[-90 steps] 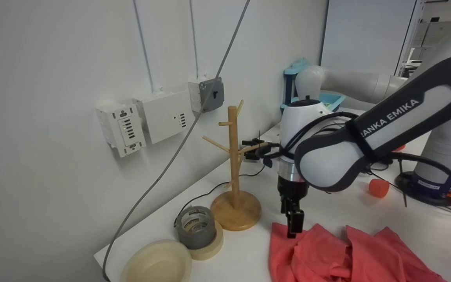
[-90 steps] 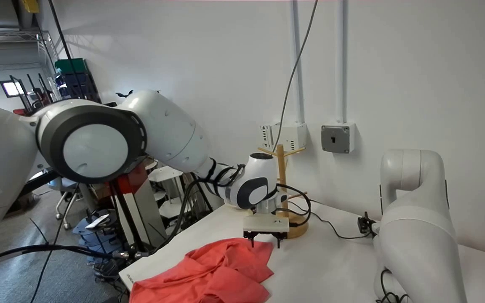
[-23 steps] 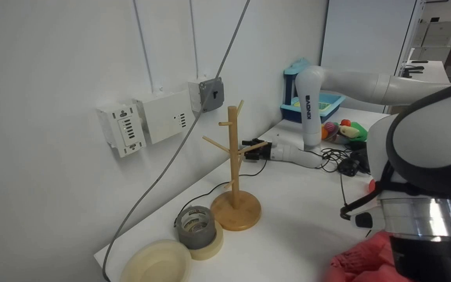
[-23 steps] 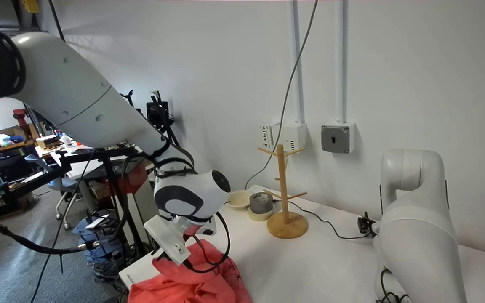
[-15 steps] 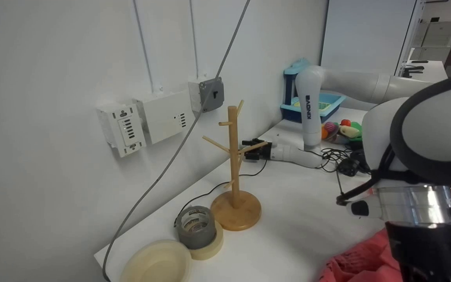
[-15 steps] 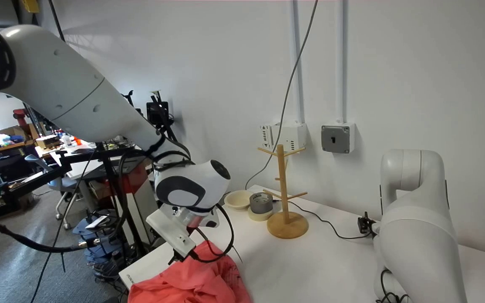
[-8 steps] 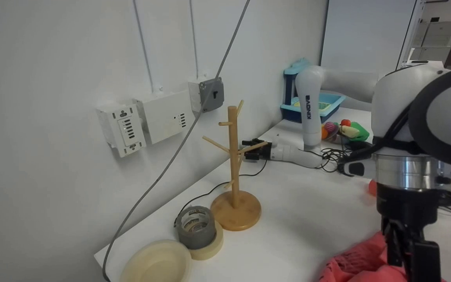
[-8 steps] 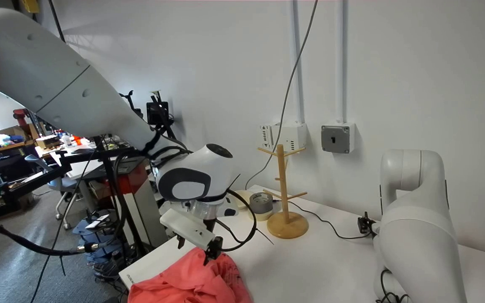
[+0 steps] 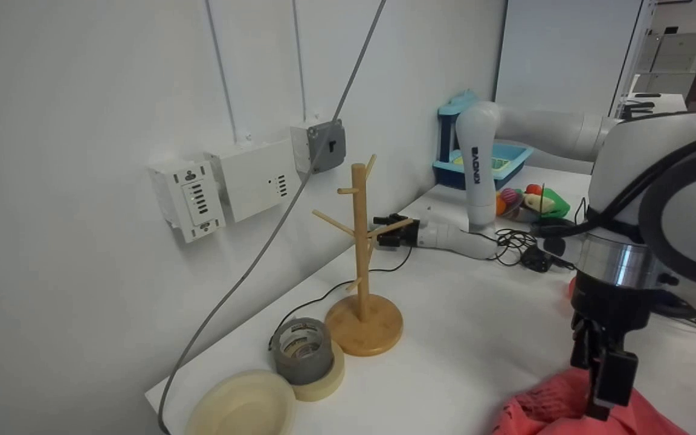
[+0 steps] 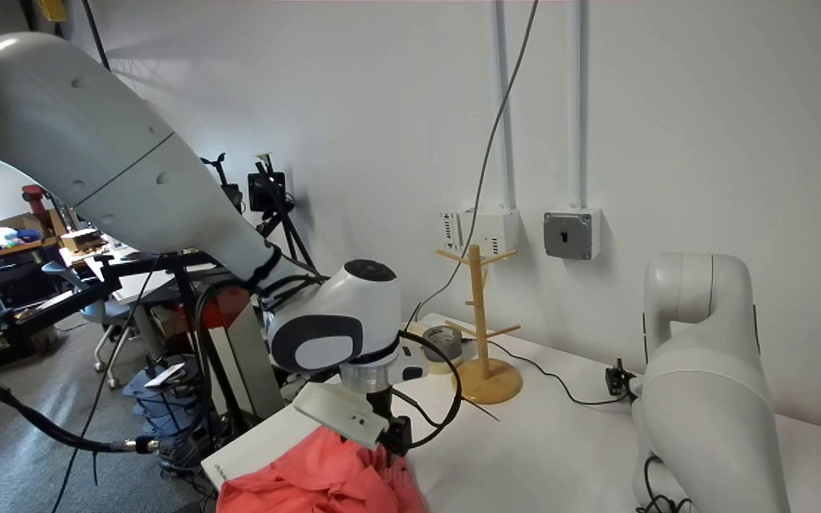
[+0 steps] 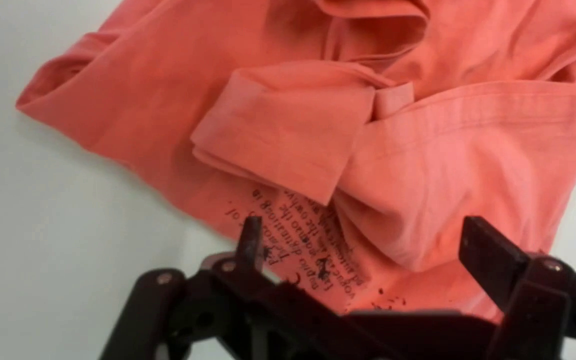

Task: Fold the sweatshirt down the middle and move it forward

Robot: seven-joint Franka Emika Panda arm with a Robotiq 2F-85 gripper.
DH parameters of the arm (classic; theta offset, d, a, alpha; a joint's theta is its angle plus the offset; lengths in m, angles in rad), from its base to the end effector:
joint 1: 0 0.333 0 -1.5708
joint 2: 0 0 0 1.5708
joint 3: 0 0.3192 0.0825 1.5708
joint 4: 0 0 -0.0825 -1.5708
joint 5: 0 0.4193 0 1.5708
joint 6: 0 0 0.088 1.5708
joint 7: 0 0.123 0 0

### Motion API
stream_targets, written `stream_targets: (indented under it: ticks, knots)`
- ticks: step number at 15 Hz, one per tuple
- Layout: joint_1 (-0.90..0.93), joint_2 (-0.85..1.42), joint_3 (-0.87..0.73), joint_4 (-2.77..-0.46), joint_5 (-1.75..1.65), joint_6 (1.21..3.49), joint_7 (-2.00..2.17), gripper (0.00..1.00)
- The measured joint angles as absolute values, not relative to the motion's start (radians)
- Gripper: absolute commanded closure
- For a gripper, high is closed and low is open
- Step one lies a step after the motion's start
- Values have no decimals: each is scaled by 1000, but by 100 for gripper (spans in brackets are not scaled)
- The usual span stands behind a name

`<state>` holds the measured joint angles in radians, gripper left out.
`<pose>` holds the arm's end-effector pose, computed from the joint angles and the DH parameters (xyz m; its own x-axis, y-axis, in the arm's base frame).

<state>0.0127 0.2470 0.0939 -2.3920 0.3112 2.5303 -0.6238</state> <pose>0.5035 0.0559 0.1633 0.8941 0.4478 -0.0082 0.4358 -0.8740 -0.2148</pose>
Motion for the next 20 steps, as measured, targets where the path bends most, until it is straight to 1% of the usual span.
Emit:
stream_targets:
  ticks: [2, 4, 6, 7, 8, 13, 14, 20]
  knots:
    - [7, 271, 94, -2392, 296, 2558, -625, 0]
    - [1, 294, 97, -2390, 293, 2568, -625, 26]
    - [-4, 311, 99, -2389, 293, 2568, -625, 42]
    - [-8, 317, 101, -2389, 293, 2568, -625, 51]
    - [-12, 321, 104, -2389, 293, 2568, -625, 58]
    - [-25, 327, 125, -2390, 295, 2539, -617, 97]
    - [-26, 324, 134, -2389, 302, 2507, -613, 100]
    - [-29, 274, 194, -2388, 390, 2239, -612, 99]
